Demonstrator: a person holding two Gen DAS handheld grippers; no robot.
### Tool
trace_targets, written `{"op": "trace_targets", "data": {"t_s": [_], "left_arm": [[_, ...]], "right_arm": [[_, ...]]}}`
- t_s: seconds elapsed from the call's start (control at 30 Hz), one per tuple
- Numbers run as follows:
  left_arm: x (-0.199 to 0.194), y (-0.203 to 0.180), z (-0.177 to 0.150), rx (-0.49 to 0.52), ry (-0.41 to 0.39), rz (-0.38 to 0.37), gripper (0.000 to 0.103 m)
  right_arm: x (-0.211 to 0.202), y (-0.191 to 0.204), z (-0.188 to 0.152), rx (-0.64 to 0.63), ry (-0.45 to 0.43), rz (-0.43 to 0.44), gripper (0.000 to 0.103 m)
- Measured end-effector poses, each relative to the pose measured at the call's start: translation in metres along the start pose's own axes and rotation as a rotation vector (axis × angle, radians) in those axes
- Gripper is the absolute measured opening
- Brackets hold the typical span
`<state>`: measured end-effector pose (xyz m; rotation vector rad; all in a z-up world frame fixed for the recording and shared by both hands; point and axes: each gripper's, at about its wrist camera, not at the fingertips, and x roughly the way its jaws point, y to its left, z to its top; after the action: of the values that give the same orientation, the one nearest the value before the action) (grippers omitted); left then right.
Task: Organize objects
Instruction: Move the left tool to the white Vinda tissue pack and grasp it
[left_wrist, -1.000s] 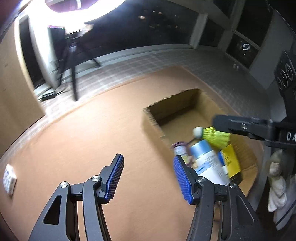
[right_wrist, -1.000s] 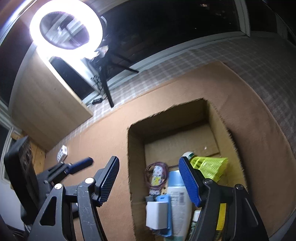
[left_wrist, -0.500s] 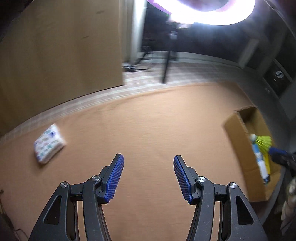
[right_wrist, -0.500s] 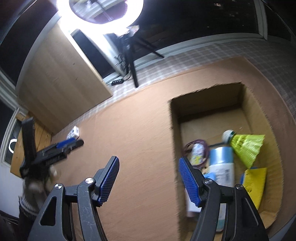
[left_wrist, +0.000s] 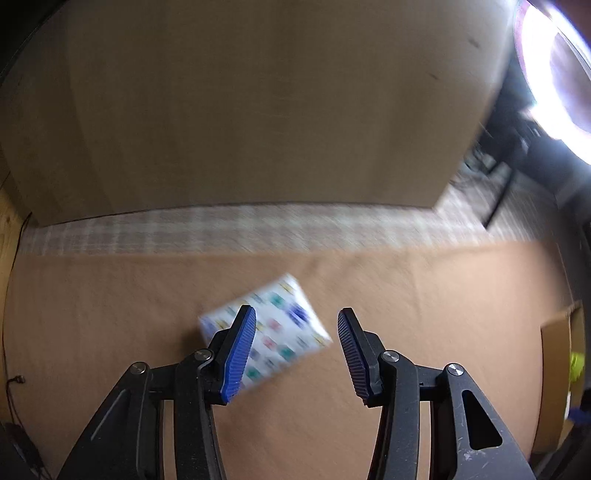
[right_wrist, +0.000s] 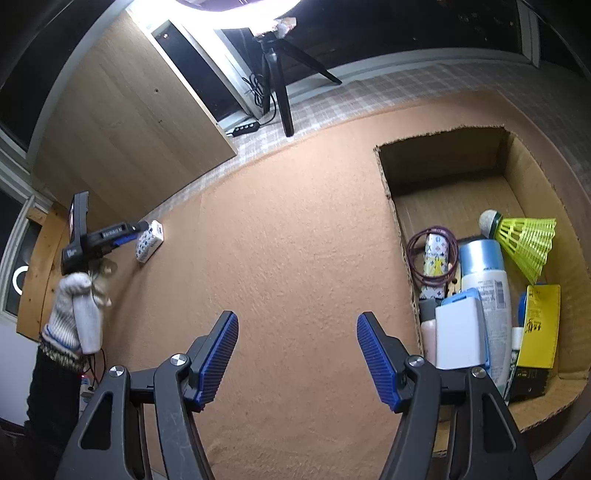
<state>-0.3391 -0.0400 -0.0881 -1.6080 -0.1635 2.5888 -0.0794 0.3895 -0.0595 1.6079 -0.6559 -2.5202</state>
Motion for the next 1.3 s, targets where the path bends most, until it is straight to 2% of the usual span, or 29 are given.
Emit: {"op": "trace_targets", "data": {"t_s": [0.1,0.3,0.5,0.57,0.7,0.87,1.07,1.3], "left_arm": [[0.008,0.017,0.010,-0.041,0.003,0.001,0.046],[0.026,0.029,0.017,-0.031,0.035,0.005,0.044],[0.027,0.036,0.014,-0.033,0.054,-0.060,0.031],[0.026,0.033,0.010,0.000,0.070,-0.075,0.031],[0.023,0.035,-0.001,-0.023,0.084,-0.119,0.027],[0.013,0.026,-0.032,-0.035,0.091,-0.171,0.027],[-0.004,-0.009,-0.082,-0.010,0.108,-0.237,0.027],[-0.022,-0.049,-0.129,0.033,0.110,-0.271,0.027]], "right_arm": [[0.001,0.008,0.000,-0.022,0.005,-0.018,0.063],[0.002,0.018,-0.001,-0.049,0.007,-0.030,0.063],[0.006,0.024,0.000,-0.062,0.020,-0.024,0.063],[0.009,0.026,0.002,-0.063,0.024,-0.019,0.063],[0.015,0.031,0.002,-0.074,0.034,-0.008,0.063],[0.021,0.038,0.000,-0.102,0.049,0.008,0.063],[0.030,0.041,-0.002,-0.119,0.068,0.032,0.063],[0.040,0.043,-0.007,-0.163,0.103,0.081,0.063]]}}
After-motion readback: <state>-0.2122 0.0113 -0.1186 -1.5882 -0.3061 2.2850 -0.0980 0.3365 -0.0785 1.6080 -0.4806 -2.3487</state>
